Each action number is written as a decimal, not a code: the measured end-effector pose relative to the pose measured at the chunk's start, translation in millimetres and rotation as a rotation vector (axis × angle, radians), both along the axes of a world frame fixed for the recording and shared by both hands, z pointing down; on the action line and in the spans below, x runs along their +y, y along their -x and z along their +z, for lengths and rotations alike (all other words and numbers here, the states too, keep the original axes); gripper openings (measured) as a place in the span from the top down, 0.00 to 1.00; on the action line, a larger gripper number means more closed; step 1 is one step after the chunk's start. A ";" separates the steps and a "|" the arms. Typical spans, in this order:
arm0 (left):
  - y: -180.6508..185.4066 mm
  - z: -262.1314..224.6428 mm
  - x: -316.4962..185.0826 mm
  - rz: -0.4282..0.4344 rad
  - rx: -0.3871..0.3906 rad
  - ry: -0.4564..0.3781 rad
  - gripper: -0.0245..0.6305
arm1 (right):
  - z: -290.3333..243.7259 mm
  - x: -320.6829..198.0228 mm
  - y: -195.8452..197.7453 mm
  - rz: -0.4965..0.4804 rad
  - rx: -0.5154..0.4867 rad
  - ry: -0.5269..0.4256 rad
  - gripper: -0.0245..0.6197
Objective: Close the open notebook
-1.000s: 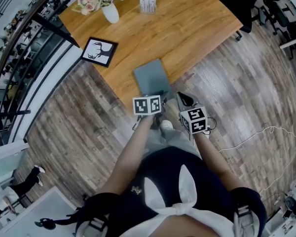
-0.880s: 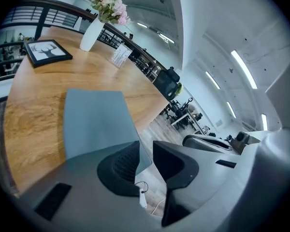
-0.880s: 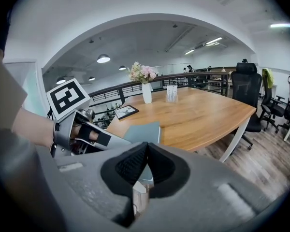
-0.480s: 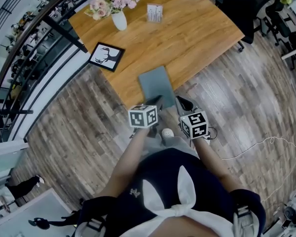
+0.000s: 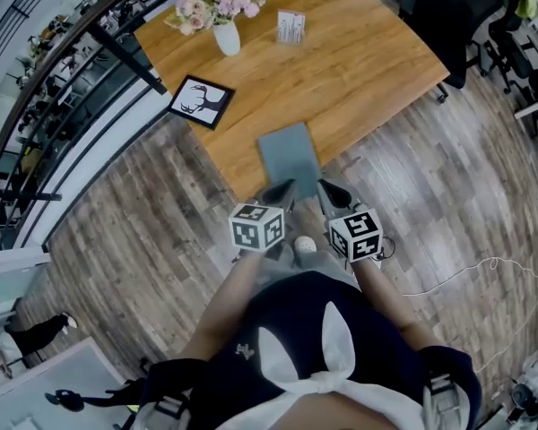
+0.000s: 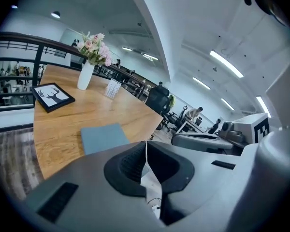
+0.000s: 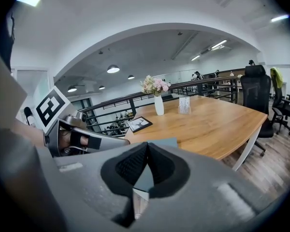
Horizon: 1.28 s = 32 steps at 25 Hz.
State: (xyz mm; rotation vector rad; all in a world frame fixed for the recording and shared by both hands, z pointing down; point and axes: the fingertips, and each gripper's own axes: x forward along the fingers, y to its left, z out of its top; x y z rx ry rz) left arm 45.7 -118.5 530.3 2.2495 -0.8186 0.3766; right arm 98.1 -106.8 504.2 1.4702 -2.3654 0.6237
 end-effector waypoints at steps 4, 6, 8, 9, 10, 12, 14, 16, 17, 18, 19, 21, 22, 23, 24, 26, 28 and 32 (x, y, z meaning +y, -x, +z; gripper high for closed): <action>8.2 -7.4 0.3 -0.007 -0.002 -0.033 0.93 | -6.6 -0.6 7.1 -0.012 -0.003 -0.016 0.97; 11.6 -11.1 0.1 -0.012 -0.018 -0.061 0.93 | -9.1 0.8 9.1 -0.017 -0.004 -0.023 0.97; 13.8 -14.0 1.5 -0.012 -0.036 -0.087 0.93 | -10.7 3.0 10.8 -0.022 -0.005 -0.027 0.97; 14.3 -15.3 2.4 -0.010 -0.041 -0.095 0.93 | -11.2 4.0 11.6 -0.023 -0.006 -0.028 0.97; 14.6 -16.5 3.2 -0.008 -0.043 -0.101 0.93 | -11.7 4.6 12.4 -0.024 -0.006 -0.029 0.97; 15.3 -18.6 4.3 -0.006 -0.043 -0.108 0.93 | -12.6 5.2 14.0 -0.025 -0.005 -0.031 0.97; 16.5 -20.0 5.0 -0.005 -0.043 -0.113 0.93 | -13.4 5.5 15.6 -0.026 -0.004 -0.032 0.97; 17.9 -20.9 6.2 -0.006 -0.043 -0.116 0.93 | -13.8 6.6 16.5 -0.027 -0.003 -0.034 0.97; 18.6 -21.1 6.9 -0.007 -0.043 -0.118 0.93 | -13.7 7.6 16.7 -0.027 -0.001 -0.034 0.97; 19.4 -21.4 7.6 -0.009 -0.043 -0.120 0.93 | -13.4 8.8 16.9 -0.028 0.000 -0.033 0.97; 20.3 -21.6 8.2 -0.012 -0.044 -0.121 0.93 | -13.1 10.0 17.3 -0.028 0.002 -0.031 0.97; 22.0 -22.4 8.6 -0.016 -0.043 -0.122 0.93 | -12.2 11.9 18.2 -0.030 0.006 -0.029 0.97; 22.7 -22.8 8.7 -0.018 -0.043 -0.123 0.93 | -11.6 12.5 18.6 -0.031 0.008 -0.027 0.97; 23.2 -22.9 9.1 -0.019 -0.043 -0.125 0.93 | -10.9 13.2 18.7 -0.031 0.010 -0.026 0.97; 23.3 -23.0 9.6 -0.019 -0.043 -0.126 0.93 | -10.3 13.8 18.5 -0.032 0.011 -0.026 0.97; 23.0 -23.3 11.2 -0.020 -0.043 -0.127 0.93 | -10.3 15.3 17.8 -0.031 0.013 -0.028 0.97; 22.8 -23.5 12.9 -0.021 -0.043 -0.130 0.93 | -10.9 16.8 17.4 -0.032 0.014 -0.031 0.97; 23.3 -22.3 16.9 -0.022 -0.046 -0.130 0.93 | -10.5 20.8 16.9 -0.031 0.014 -0.033 0.97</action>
